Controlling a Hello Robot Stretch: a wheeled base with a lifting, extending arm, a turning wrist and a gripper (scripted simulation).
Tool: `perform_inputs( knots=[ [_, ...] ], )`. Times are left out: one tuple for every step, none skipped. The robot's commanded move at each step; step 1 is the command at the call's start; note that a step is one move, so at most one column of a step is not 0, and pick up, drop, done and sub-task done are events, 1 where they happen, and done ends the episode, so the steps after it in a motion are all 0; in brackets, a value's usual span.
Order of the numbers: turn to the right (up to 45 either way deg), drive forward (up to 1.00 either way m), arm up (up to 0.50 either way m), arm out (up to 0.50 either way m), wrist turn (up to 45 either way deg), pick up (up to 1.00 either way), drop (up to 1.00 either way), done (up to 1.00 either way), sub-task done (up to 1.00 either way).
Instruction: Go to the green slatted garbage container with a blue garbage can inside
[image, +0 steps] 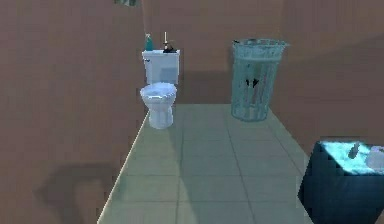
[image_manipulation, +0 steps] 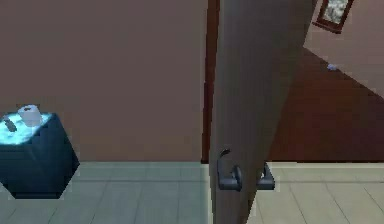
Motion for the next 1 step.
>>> perform_inputs(
  knots=[
    [9.0,0.0,0.0,0.0,0.0,0.0,0.0,0.0,0.0]
  ],
)
